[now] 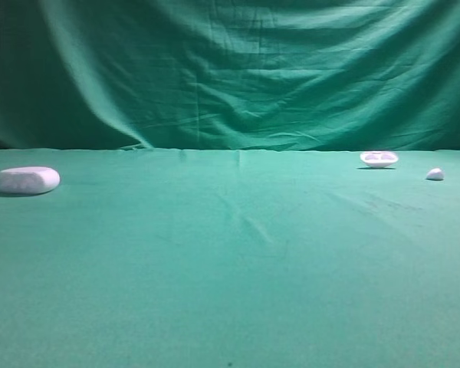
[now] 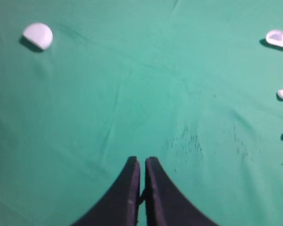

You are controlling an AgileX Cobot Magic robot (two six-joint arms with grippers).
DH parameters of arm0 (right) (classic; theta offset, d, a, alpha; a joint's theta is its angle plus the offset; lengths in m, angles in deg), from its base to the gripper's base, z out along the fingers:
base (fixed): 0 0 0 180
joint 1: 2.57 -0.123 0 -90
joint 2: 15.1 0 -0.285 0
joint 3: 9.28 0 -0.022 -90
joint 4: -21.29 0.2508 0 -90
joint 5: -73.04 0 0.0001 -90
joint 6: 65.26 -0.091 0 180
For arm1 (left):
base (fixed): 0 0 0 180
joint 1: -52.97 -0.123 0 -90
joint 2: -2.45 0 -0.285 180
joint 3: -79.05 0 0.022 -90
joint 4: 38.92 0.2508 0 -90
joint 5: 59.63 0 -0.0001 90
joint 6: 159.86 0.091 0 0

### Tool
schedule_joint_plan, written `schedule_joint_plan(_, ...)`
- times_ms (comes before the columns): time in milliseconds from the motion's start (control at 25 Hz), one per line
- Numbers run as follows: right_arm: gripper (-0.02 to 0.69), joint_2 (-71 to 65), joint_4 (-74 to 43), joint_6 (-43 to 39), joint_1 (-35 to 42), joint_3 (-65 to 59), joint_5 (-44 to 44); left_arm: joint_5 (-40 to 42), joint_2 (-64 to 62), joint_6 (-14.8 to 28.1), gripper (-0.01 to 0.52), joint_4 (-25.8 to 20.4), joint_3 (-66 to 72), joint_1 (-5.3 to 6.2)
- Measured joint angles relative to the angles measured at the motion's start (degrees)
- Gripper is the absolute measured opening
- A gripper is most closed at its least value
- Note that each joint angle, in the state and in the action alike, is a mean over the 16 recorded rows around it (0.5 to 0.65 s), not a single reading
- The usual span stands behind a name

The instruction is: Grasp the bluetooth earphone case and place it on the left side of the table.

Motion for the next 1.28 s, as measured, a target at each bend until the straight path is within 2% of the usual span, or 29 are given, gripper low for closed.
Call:
schedule_joint_plan(320,0.0,16.73,-0.7,-1.28,0.06,-10.84,-3.05,0.0,0.0,0.0,0.0,0.0,0.0,0.0)
schedule_joint_plan(600,0.0,25.91,-6.19,-4.77,1.8,-18.42,-7.48,0.0,0.0,0.0,0.0,0.0,0.0,0.0)
schedule_joint_plan(1080,0.0,42.56,-13.57,-9.73,16.79,-44.77,-31.91,0.0,0.0,0.0,0.0,0.0,0.0,0.0)
schedule_joint_plan(1280,0.0,49.35,-12.41,-10.01,22.87,-53.43,-37.33,0.0,0.0,0.0,0.0,0.0,0.0,0.0)
